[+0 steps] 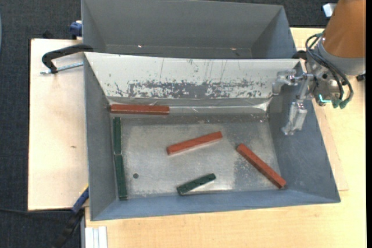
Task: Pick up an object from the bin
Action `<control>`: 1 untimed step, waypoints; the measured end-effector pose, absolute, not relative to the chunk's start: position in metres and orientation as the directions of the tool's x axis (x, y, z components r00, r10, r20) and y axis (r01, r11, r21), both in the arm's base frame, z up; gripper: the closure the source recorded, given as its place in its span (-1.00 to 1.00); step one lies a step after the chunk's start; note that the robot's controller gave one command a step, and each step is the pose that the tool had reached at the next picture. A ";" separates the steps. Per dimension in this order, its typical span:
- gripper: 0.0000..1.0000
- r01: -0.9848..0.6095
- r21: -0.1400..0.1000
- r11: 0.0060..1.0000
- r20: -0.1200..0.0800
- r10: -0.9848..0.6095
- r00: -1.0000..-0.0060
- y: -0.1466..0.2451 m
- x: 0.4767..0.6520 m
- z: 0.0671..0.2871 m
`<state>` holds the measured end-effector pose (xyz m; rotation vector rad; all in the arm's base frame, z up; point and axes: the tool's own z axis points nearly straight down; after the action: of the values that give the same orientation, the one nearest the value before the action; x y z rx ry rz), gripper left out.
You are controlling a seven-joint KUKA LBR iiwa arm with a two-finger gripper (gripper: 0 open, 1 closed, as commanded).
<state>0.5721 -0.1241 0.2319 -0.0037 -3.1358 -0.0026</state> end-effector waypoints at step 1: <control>-1.00 0.000 0.000 1.000 -0.003 0.000 -1.000 -0.124 0.574 0.236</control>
Offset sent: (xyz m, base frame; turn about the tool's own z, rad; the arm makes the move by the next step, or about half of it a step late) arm 0.0054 0.0487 -0.1619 -0.0880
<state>0.5737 -0.1236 0.2365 -0.0005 -3.1442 -0.0001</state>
